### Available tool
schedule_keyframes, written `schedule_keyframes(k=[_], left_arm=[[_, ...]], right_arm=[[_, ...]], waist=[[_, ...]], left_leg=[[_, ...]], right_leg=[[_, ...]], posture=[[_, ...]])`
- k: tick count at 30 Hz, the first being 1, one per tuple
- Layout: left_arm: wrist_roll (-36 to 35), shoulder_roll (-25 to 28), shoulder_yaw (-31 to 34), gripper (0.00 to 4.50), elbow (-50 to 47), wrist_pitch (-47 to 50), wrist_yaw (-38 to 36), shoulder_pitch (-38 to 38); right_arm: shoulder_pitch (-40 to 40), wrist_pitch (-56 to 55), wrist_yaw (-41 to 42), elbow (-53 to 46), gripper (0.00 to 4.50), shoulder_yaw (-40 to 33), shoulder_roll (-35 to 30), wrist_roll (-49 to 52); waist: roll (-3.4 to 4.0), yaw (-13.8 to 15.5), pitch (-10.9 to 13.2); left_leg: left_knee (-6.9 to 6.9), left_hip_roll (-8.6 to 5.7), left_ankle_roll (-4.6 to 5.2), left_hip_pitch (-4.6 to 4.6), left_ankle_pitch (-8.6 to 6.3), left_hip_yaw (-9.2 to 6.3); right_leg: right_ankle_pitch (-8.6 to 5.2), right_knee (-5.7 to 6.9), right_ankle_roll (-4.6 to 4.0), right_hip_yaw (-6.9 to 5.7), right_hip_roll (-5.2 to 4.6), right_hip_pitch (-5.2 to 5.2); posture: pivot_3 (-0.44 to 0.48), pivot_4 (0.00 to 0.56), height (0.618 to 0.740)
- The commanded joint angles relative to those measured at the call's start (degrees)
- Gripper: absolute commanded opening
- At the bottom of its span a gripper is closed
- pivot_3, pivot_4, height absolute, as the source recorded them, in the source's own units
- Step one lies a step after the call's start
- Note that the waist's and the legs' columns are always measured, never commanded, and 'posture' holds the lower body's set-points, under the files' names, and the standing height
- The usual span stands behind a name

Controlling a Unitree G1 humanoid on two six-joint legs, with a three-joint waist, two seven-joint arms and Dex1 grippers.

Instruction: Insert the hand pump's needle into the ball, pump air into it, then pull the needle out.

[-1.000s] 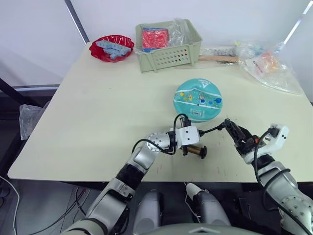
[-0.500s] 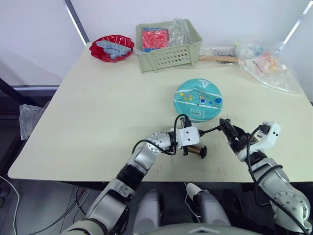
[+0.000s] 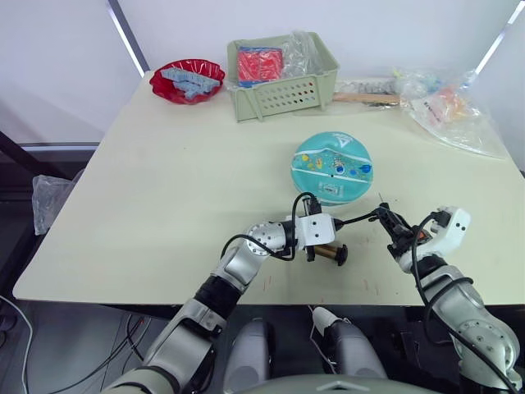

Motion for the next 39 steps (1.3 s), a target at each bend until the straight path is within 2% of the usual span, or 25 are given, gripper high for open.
schedule_keyframes(k=[1,6,10,11,13,15,17,27,34,39], left_arm=[[-0.92,-0.10,-0.20,0.00,-1.08,-1.04,-0.38,-0.14],[-3.44,-0.32,0.51,0.00,-1.43,0.78,-2.59,0.13],[-6.88,-0.21,1.19,1.30,-3.35,3.30,-5.65,0.67],[-7.79,0.00,1.37,2.04,-3.85,3.98,-6.55,0.77],[-9.00,0.30,1.57,2.50,-4.49,4.90,-7.82,0.87],[-9.69,0.53,1.61,3.37,-4.81,5.39,-8.44,0.88],[-12.19,1.77,2.97,4.36,-5.74,6.33,-10.64,0.26],[-21.56,4.81,8.97,4.45,-10.56,12.22,-16.13,-3.57],[-24.32,6.39,13.61,4.45,-5.85,15.14,-16.92,-11.54],[-25.26,7.10,16.45,4.45,-0.77,16.61,-16.80,-17.53]], right_arm=[[-0.18,-1.05,0.79,-1.39,0.40,-0.65,-0.01,-0.26],[0.06,-0.88,1.71,-1.35,0.40,-0.67,-0.35,-0.64],[0.41,-1.08,3.75,-1.50,0.40,-0.48,-1.00,-1.10],[0.71,-1.03,4.47,-1.67,0.40,-0.62,-1.19,-0.76],[1.13,-1.00,5.63,-1.93,0.40,-0.87,-1.46,-0.27],[1.30,-1.09,6.38,-2.02,0.40,-0.95,-1.57,-0.20],[2.97,-0.83,12.28,-2.84,0.40,-1.93,-5.76,-0.64],[8.47,-5.37,34.31,-2.64,0.40,-5.85,-18.24,-2.62],[9.88,-12.42,49.58,0.12,0.40,-8.84,-25.25,-8.38],[10.37,-16.83,55.76,2.56,0.40,-10.83,-27.29,-11.54]], waist=[[0.00,0.00,0.00],[0.00,0.00,0.00],[0.00,-0.02,0.00],[0.00,-0.01,0.00],[0.01,-0.01,0.00],[0.00,-0.02,0.00],[0.04,0.01,-0.01],[0.10,0.07,-0.06],[0.11,0.08,-0.06],[0.10,0.11,-0.05]], left_leg=[[0.00,0.00,0.00,0.00,0.00,0.00],[0.00,0.00,0.00,0.00,0.00,0.00],[0.00,0.00,0.00,0.00,0.00,0.00],[0.00,0.00,0.00,0.00,0.00,0.00],[0.00,0.00,0.00,0.00,0.00,0.00],[0.00,0.00,0.00,0.00,0.00,0.00],[0.00,0.00,0.00,0.01,0.00,0.00],[0.04,-0.02,0.00,0.01,0.00,-0.02],[0.09,-0.04,0.00,0.01,0.00,-0.03],[0.11,-0.07,0.00,-0.01,0.01,0.03]], right_leg=[[0.00,0.00,0.00,0.00,0.00,0.00],[0.00,0.00,0.00,0.00,0.00,0.00],[0.00,0.00,0.00,0.00,0.00,0.00],[0.00,0.00,0.00,0.00,0.00,0.00],[0.00,0.00,0.00,0.00,0.00,0.00],[0.00,0.00,0.00,0.00,0.00,0.00],[-0.01,0.01,-0.01,0.00,0.00,0.00],[-0.01,0.01,-0.02,0.00,0.01,0.02],[0.00,0.02,0.01,-0.02,0.03,0.04],[0.00,0.01,0.02,-0.05,0.04,0.03]], posture=[[0.000,0.150,0.738],[0.000,0.150,0.738],[0.000,0.150,0.738],[0.000,0.150,0.738],[0.000,0.150,0.738],[0.000,0.150,0.738],[0.000,0.150,0.738],[0.000,0.150,0.738],[0.000,0.150,0.738],[0.000,0.150,0.738]])
